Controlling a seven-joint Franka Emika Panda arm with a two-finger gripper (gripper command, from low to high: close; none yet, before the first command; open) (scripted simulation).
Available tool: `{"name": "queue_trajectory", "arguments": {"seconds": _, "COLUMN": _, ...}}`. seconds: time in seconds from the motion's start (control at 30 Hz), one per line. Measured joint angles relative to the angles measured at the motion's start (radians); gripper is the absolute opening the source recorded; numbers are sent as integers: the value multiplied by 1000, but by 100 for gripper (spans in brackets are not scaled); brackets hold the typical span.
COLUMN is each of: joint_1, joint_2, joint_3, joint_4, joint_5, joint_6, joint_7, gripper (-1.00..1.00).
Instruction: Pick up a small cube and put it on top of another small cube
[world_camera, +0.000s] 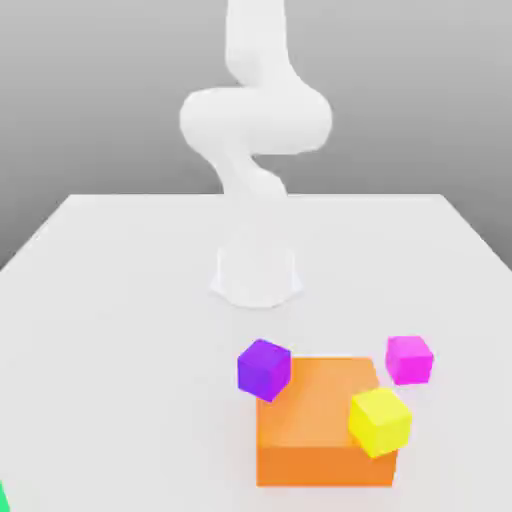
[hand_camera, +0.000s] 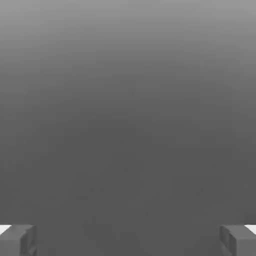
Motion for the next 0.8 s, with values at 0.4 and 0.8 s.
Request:
{"name": "queue_trajectory", "arguments": {"seconds": 0.4, "joint_1": 372, "joint_2": 415, "joint_3": 50, "joint_4": -331, "joint_5": 36, "joint_6": 307, "joint_7": -540, "gripper": 0}}
{"name": "queue_trajectory", "arguments": {"seconds": 0.8, "joint_1": 588, "joint_2": 875, "joint_3": 77, "joint_4": -507, "joint_5": -94, "joint_6": 658, "joint_7": -780, "gripper": 0}}
